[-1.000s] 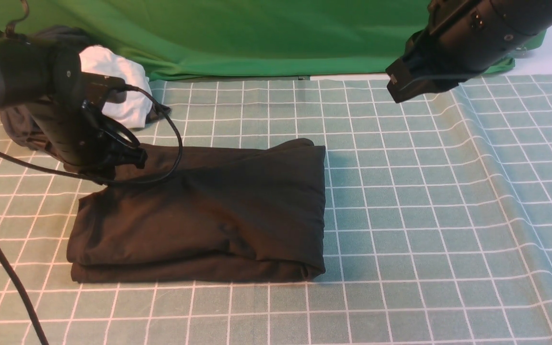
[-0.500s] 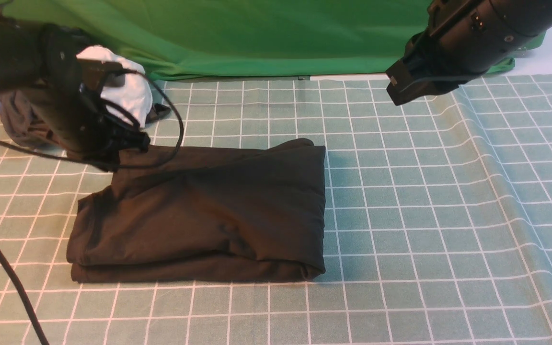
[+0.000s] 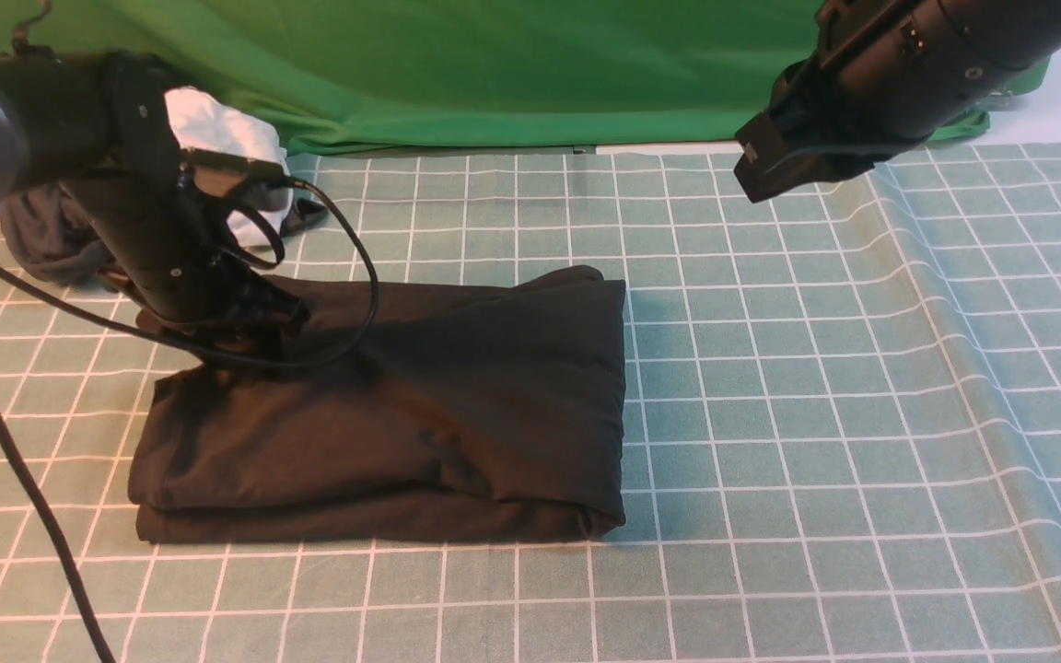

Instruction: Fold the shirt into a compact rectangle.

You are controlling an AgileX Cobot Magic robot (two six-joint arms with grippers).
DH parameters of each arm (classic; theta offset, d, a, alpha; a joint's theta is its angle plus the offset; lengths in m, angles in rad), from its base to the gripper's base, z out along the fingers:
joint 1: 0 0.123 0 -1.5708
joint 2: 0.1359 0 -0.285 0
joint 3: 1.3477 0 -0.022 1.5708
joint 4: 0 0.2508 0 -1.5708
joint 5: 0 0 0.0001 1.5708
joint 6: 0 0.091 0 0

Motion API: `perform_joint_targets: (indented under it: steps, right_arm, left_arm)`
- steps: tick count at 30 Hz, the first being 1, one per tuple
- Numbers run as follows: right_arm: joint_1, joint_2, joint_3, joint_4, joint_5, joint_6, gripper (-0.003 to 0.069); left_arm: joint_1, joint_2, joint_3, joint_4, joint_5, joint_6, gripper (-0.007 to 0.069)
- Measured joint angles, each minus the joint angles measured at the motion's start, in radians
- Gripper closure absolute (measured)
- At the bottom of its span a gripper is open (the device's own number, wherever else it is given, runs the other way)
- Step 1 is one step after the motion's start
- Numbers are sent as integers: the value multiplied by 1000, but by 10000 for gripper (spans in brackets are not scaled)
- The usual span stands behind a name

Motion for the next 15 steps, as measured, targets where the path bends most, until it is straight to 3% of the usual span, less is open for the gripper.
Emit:
perform_joint_targets:
  steps: [3, 6, 9, 11, 15]
  right_arm:
    - [0, 0, 0, 0, 0, -1, 629]
    - [0, 0, 0, 1, 0, -3, 629]
    - [0, 0, 0, 1, 0, -4, 629]
    - [0, 0, 0, 1, 0, -4, 629]
    - [0, 0, 0, 1, 0, -6, 629]
  left_arm:
    - [0, 15, 0, 3, -2, -1, 121]
    - [0, 21, 0, 4, -4, -1, 148]
    - [0, 21, 0, 4, -5, -1, 300]
    - [0, 22, 0, 6, -5, -1, 475]
    - [0, 18, -8, 12, 3, -5, 599]
